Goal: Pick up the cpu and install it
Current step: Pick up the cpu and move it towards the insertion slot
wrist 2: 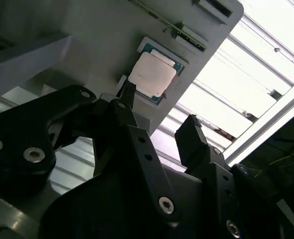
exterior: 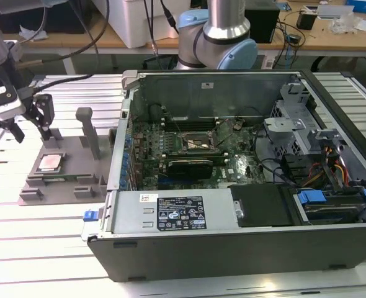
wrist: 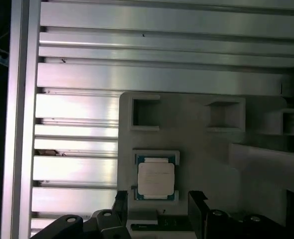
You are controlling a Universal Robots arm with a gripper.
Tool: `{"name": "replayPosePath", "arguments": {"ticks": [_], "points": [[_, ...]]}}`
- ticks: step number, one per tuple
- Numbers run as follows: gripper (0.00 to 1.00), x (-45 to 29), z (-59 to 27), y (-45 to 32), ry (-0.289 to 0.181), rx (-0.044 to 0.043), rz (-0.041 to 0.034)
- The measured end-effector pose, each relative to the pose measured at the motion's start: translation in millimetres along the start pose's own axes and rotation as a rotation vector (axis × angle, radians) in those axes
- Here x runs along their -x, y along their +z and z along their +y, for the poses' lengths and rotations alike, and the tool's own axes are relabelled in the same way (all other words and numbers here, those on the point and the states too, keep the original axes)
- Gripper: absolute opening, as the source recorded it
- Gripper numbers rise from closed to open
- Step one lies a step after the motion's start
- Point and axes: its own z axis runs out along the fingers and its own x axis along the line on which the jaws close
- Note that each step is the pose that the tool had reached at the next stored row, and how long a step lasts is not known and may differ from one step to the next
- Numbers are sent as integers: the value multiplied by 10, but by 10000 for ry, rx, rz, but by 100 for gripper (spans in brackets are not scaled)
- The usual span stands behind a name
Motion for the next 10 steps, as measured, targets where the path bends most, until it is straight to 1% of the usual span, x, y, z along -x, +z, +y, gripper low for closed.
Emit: {"name": "replayPosePath", "arguments": {"ticks": [2,6,10], "points": [[60,-2,-7,64,1,-1,0],[60,-4,-9,153,0,-1,-1],[60,-7,-11,262,0,0,-1]]}}
